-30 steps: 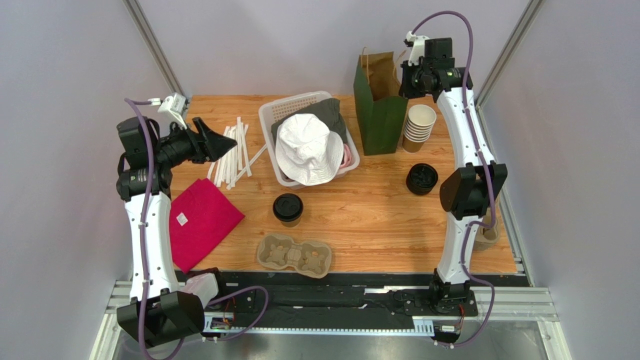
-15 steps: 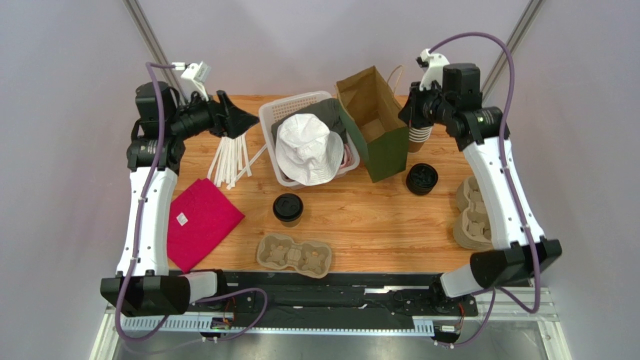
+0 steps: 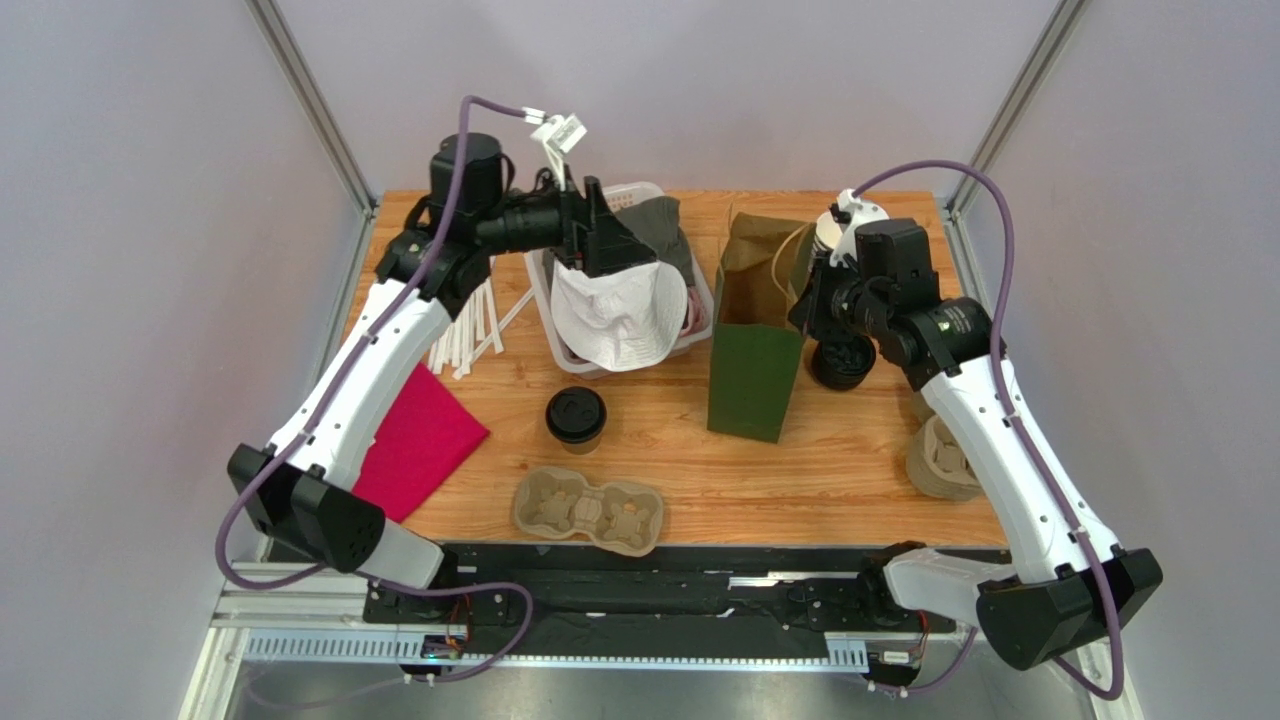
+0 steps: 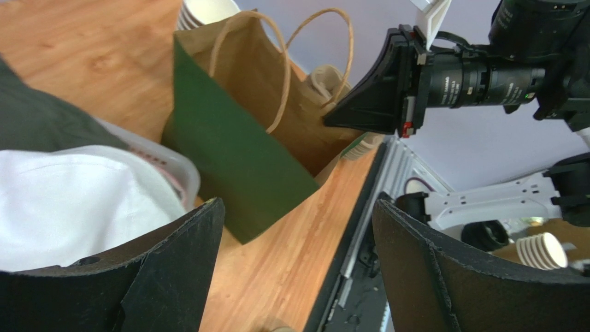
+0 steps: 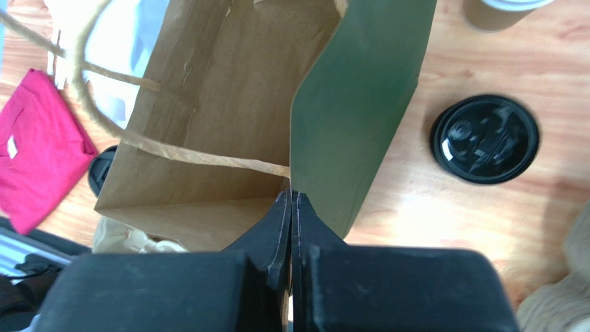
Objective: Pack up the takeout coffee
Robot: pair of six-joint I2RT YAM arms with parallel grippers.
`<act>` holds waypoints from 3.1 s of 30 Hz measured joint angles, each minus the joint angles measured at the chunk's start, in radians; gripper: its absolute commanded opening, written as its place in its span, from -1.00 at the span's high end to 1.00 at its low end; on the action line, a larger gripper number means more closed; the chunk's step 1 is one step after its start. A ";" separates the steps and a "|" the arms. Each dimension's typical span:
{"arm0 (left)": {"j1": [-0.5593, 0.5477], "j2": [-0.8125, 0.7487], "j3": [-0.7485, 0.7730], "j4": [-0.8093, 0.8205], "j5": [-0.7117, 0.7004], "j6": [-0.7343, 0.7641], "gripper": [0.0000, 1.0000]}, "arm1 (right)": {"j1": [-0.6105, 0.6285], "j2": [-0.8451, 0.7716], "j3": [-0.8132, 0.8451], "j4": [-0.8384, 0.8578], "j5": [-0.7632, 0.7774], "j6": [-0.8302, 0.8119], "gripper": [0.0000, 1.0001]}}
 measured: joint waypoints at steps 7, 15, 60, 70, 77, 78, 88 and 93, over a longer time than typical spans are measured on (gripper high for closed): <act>-0.100 0.109 0.059 0.037 -0.019 -0.047 -0.62 | 0.032 -0.077 -0.063 0.009 -0.002 0.054 0.99; -0.188 0.192 0.159 0.053 -0.053 -0.060 -0.54 | 0.056 -0.156 -0.126 0.022 -0.014 0.067 0.91; -0.260 0.270 0.090 0.117 -0.078 -0.170 1.00 | -0.225 -0.119 0.101 -0.140 -0.304 0.113 0.00; -0.257 0.222 0.060 0.116 -0.090 -0.163 1.00 | -0.288 -0.105 0.127 -0.156 -0.410 0.165 1.00; -0.230 0.182 0.027 0.116 -0.092 -0.161 1.00 | -0.355 -0.116 0.127 -0.266 -0.425 0.072 1.00; -0.227 0.180 0.024 0.116 -0.093 -0.161 1.00 | -0.368 -0.116 0.127 -0.280 -0.425 0.055 1.00; -0.184 0.157 -0.069 0.116 -0.093 -0.169 1.00 | -0.529 -0.113 0.140 -0.423 -0.493 -0.143 1.00; -0.166 0.149 -0.092 0.120 -0.092 -0.177 1.00 | -0.566 -0.097 0.187 -0.476 -0.651 -0.258 1.00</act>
